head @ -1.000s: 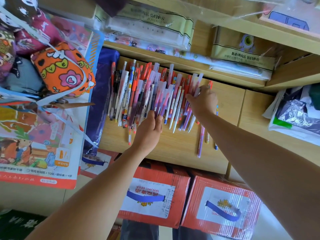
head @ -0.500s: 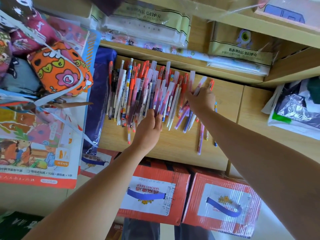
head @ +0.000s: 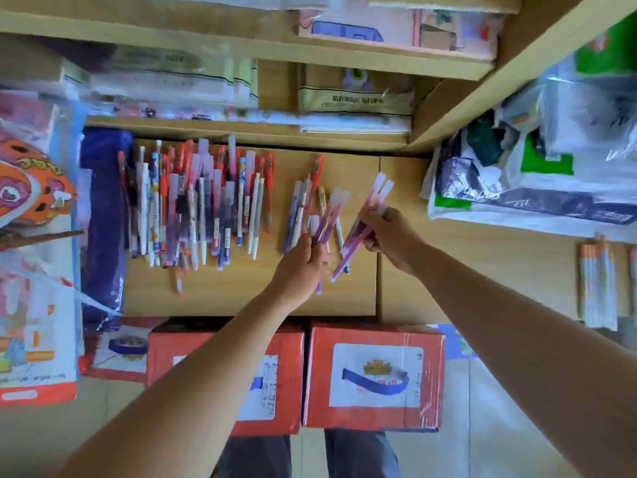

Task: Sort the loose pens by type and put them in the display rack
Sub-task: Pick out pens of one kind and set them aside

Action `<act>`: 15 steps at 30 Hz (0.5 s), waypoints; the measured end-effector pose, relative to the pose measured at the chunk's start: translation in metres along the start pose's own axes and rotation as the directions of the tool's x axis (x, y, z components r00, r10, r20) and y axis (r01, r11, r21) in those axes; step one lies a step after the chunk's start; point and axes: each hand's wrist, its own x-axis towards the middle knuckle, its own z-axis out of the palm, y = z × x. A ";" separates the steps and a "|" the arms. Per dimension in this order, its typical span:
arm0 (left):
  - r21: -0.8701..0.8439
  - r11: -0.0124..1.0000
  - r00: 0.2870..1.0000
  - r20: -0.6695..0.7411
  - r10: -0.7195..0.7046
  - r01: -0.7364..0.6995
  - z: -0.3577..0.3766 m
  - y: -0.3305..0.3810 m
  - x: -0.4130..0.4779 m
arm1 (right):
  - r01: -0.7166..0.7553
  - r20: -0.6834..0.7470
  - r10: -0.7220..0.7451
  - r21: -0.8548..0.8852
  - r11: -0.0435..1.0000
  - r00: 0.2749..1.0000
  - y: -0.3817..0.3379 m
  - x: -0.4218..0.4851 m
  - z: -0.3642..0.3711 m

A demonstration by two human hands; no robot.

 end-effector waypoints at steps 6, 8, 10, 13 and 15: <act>-0.105 0.991 0.993 0.086 -0.077 0.086 0.071 0.016 -0.011 | 0.008 0.088 -0.013 0.057 0.998 0.996 0.031 -0.023 -0.055; -0.181 0.978 0.990 0.107 -0.086 0.105 0.090 0.023 -0.017 | 0.024 0.092 -0.027 0.026 0.999 0.995 0.041 -0.030 -0.069; -0.174 0.979 0.989 0.116 -0.090 0.109 0.106 0.028 -0.023 | 0.027 0.093 -0.029 0.023 0.999 0.995 0.050 -0.037 -0.081; -0.158 0.981 0.987 0.134 -0.093 0.114 0.126 0.033 -0.030 | 0.022 0.085 -0.027 0.058 0.998 0.996 0.059 -0.048 -0.098; -0.138 0.984 0.986 0.137 -0.096 0.115 0.136 0.037 -0.033 | 0.022 0.072 -0.030 0.112 0.993 0.997 0.066 -0.051 -0.107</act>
